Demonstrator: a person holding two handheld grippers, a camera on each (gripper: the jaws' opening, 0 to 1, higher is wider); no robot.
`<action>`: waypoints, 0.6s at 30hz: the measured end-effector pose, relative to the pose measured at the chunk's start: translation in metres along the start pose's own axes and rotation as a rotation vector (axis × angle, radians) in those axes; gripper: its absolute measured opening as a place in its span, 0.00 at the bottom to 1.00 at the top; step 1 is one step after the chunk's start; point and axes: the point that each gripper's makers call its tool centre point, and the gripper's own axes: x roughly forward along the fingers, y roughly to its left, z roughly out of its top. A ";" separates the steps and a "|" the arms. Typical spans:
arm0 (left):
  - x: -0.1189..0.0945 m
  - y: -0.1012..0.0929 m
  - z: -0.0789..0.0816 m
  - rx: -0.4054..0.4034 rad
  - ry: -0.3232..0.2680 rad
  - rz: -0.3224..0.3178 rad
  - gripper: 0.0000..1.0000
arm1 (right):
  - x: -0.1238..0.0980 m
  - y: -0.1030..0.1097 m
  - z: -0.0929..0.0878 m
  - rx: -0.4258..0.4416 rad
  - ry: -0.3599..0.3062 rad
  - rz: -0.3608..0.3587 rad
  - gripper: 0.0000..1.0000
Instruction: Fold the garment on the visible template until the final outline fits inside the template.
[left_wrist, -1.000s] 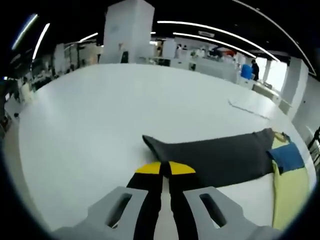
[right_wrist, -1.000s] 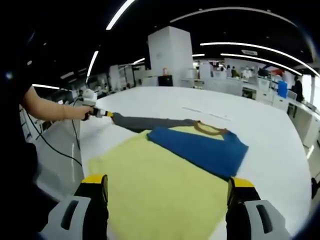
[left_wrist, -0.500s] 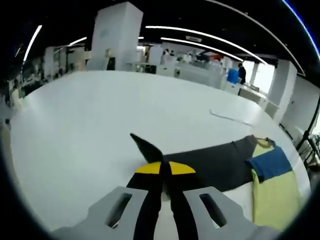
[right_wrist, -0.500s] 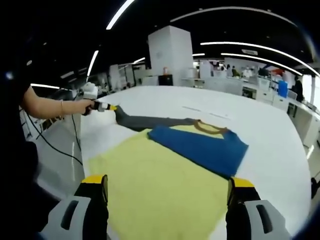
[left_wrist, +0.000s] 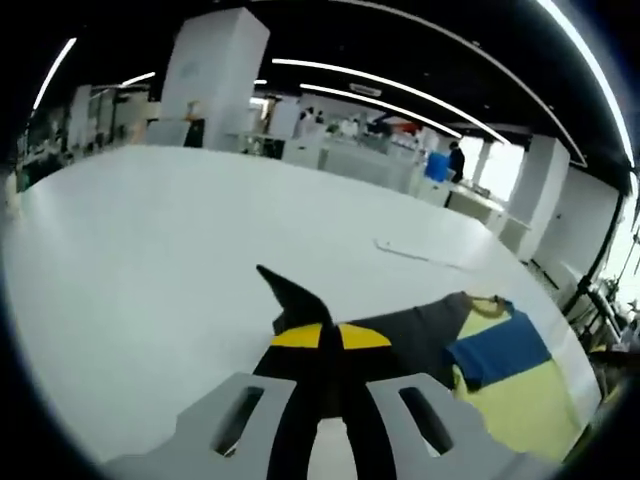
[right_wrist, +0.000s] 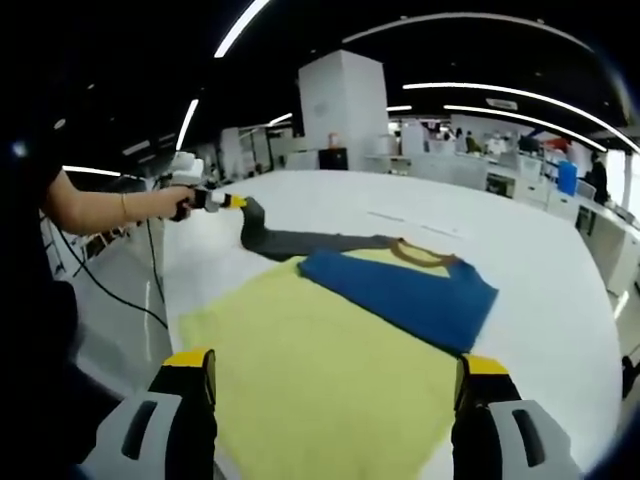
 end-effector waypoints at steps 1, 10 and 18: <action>0.000 -0.004 0.001 0.000 -0.005 -0.006 0.01 | 0.000 0.000 0.000 0.000 0.000 0.001 0.98; 0.007 -0.029 0.004 0.003 -0.012 -0.054 0.01 | 0.002 0.007 0.001 -0.002 -0.006 0.021 0.98; 0.011 -0.050 0.008 -0.024 -0.036 -0.097 0.01 | 0.003 0.010 0.001 0.004 -0.006 0.029 0.98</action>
